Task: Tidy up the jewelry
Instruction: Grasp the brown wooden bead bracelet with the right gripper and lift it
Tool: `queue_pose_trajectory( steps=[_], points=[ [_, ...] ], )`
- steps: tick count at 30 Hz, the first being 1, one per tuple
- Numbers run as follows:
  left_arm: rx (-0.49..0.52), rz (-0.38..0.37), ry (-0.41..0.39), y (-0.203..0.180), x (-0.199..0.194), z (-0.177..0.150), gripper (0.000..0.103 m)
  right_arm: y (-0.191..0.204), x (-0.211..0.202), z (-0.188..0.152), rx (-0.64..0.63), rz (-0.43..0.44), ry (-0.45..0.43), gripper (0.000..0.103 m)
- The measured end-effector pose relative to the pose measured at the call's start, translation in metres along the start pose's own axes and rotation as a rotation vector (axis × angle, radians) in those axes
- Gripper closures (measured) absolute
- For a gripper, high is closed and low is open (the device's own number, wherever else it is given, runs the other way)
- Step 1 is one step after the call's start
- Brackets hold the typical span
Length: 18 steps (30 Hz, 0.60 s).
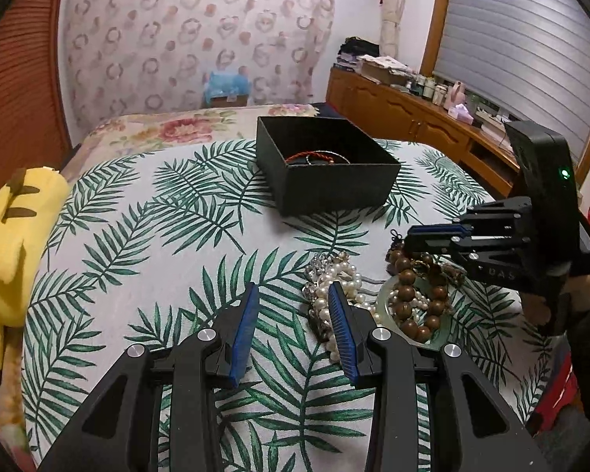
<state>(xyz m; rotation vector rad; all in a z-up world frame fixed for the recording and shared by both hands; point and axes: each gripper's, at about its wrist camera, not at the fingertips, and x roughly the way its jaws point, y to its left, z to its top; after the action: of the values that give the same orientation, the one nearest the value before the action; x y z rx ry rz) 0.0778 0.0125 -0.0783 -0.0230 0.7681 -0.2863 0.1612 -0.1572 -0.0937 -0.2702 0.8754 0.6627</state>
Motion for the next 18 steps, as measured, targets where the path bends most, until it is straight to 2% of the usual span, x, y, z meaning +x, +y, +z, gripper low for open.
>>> queue_pose_trajectory(
  steps=[9,12,18],
  points=[
    [0.009,-0.011,-0.003,-0.008,-0.004,-0.001,0.069,0.002,0.001,-0.002,-0.016,0.004,0.05,0.085],
    [0.017,-0.017,-0.002,-0.012,-0.003,-0.001,0.069,0.0,0.004,0.001,-0.009,0.011,0.057,0.075],
    [0.022,-0.022,0.002,-0.017,-0.001,-0.002,0.069,-0.001,0.007,0.005,-0.006,0.023,0.072,0.075]
  ],
)
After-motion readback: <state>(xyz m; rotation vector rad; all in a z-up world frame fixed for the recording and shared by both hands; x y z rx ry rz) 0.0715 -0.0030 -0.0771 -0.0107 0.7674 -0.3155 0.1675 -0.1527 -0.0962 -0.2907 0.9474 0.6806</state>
